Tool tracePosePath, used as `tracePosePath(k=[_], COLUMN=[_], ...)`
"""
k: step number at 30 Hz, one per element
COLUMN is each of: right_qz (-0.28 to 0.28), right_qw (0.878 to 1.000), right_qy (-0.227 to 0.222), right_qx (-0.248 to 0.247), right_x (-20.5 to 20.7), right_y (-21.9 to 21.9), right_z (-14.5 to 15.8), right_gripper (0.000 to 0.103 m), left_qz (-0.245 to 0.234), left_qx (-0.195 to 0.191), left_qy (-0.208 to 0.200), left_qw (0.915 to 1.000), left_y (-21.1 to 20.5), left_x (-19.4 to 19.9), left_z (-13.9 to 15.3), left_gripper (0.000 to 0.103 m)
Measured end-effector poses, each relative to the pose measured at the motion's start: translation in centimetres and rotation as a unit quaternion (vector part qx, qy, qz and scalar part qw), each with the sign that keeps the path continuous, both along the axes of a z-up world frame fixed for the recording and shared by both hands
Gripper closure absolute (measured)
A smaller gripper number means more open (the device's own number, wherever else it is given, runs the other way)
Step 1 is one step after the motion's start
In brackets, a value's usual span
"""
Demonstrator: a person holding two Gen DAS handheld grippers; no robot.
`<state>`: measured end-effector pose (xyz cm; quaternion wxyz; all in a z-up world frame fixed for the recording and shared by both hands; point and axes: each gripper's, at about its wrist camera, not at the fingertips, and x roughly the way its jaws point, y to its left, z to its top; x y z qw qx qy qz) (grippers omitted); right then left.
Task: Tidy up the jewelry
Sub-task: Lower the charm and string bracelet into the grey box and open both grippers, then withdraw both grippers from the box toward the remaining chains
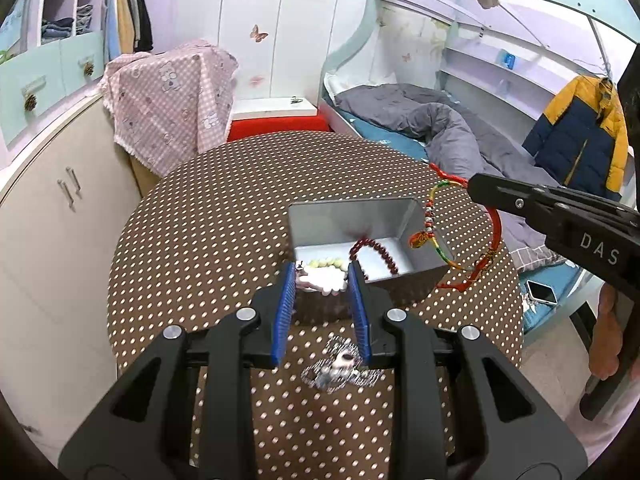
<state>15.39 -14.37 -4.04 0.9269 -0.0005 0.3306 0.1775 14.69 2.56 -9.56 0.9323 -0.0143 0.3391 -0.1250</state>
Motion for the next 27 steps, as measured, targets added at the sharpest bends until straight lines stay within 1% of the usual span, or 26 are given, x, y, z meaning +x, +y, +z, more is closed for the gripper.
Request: tracePosePath(k=[3, 11, 14, 18, 19, 20, 21, 22, 24, 27], right_qz=[-0.003, -0.008, -0.004, -0.004, -0.007, -0.008, -0.011, -0.017, -0.027, -0.03], right_qw=[1.0, 1.0, 1.0, 0.999, 0.999, 0.999, 0.999, 0.999, 0.999, 0.999], right_qy=[0.0, 0.017, 0.026, 0.032, 0.033, 0.034, 0.036, 0.036, 0.036, 0.04], right_qx=[0.001, 0.01, 0.015, 0.019, 0.018, 0.019, 0.019, 0.018, 0.015, 0.019], right_x=[0.8, 3.1, 3.8, 4.2, 4.2, 4.2, 4.3, 4.3, 4.3, 4.2], right_y=[-0.4, -1.2, -1.3, -1.5, -1.5, -1.7, -1.9, -2.2, -2.6, -3.0], right_z=[0.0, -0.9, -1.3, -1.7, -1.8, -1.9, -1.9, -2.0, -2.2, -2.3], right_gripper=[0.101, 0.101, 0.101, 0.097, 0.093, 0.089, 0.081, 0.072, 0.067, 0.066], left_qz=[-0.005, -0.005, -0.006, -0.007, -0.006, -0.006, -0.006, -0.005, -0.005, -0.005], left_qx=[0.003, 0.007, 0.011, 0.015, 0.016, 0.016, 0.017, 0.018, 0.019, 0.023], left_qy=[0.004, 0.037, 0.039, 0.036, 0.037, 0.038, 0.039, 0.037, 0.035, 0.033], left_qw=[1.0, 0.9993, 0.9992, 0.9992, 0.9992, 0.9991, 0.9991, 0.9991, 0.9992, 0.9992], left_y=[-0.7, -1.9, -2.1, -2.4, -2.4, -2.5, -2.5, -2.6, -2.6, -2.5], left_x=[1.1, 4.1, 4.7, 5.3, 5.3, 5.3, 5.4, 5.4, 5.4, 5.2], left_z=[-0.1, -1.5, -1.5, -1.5, -1.5, -1.6, -1.6, -1.5, -1.5, -1.4], left_gripper=[0.076, 0.076, 0.076, 0.075, 0.074, 0.067, 0.049, 0.044, 0.043, 0.043])
